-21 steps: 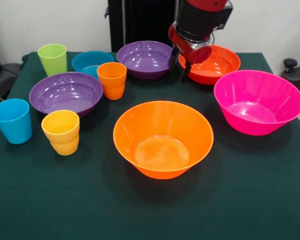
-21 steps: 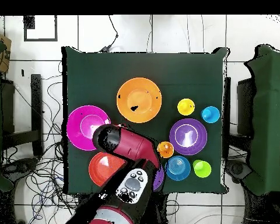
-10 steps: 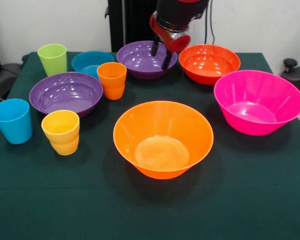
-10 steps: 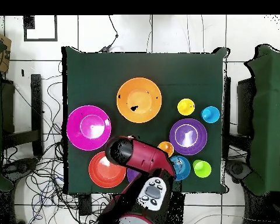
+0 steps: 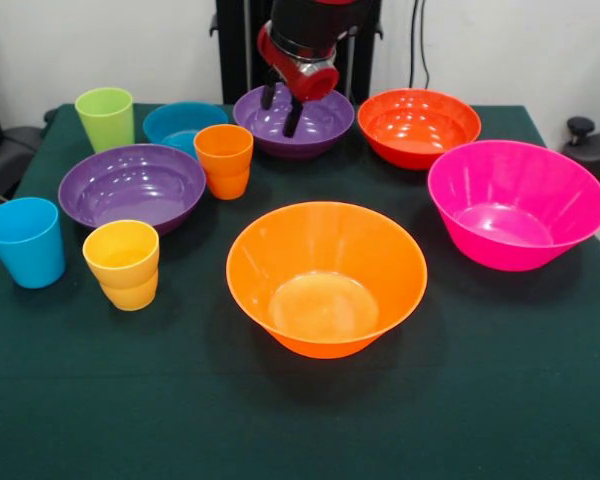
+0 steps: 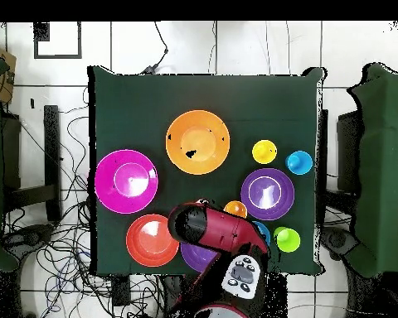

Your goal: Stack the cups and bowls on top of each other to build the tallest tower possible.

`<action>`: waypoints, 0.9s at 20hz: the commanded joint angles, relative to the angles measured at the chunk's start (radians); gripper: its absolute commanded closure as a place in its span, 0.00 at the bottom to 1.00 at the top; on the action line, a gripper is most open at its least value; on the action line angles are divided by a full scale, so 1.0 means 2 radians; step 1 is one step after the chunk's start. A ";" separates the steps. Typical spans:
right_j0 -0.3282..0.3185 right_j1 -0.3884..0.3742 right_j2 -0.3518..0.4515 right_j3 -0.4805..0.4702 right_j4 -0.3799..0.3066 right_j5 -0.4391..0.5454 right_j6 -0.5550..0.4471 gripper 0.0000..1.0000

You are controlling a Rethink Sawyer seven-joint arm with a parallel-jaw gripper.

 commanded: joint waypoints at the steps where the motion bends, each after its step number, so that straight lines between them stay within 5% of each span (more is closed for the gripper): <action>1: -0.009 0.023 0.077 0.025 -0.049 -0.055 -0.008 0.00; 18: -0.016 0.073 0.082 0.042 -0.072 -0.146 0.026 0.00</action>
